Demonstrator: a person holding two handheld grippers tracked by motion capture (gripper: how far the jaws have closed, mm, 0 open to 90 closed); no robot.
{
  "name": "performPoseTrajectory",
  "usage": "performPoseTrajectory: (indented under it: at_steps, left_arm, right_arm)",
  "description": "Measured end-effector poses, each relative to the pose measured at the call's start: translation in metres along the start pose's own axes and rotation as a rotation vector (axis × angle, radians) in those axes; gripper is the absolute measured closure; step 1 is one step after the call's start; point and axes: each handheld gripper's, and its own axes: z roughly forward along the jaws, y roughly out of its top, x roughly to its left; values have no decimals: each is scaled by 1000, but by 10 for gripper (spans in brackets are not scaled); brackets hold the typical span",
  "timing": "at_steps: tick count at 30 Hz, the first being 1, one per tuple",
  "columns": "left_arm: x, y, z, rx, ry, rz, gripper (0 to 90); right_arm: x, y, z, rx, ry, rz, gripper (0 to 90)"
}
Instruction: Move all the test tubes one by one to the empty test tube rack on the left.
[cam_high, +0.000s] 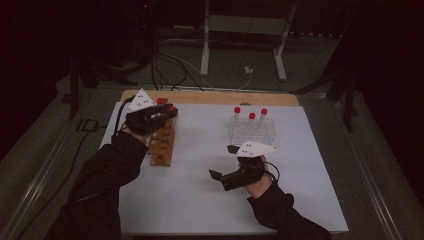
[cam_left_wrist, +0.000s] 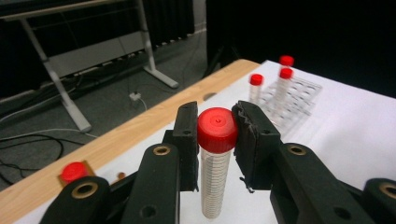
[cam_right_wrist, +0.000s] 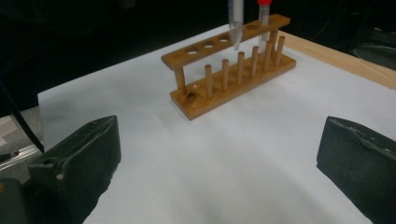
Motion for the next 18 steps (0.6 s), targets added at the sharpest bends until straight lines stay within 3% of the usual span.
performPoseTrajectory:
  at_steps: [9, 18]
  left_arm:
    - [24, 4, 2, -12, 85, -16, 719]
    - [54, 1, 1, -45, 170, -72, 720]
  right_arm:
    - [1, 1, -3, -13, 2, -18, 0]
    - [-1, 1, -5, -16, 5, -13, 0]
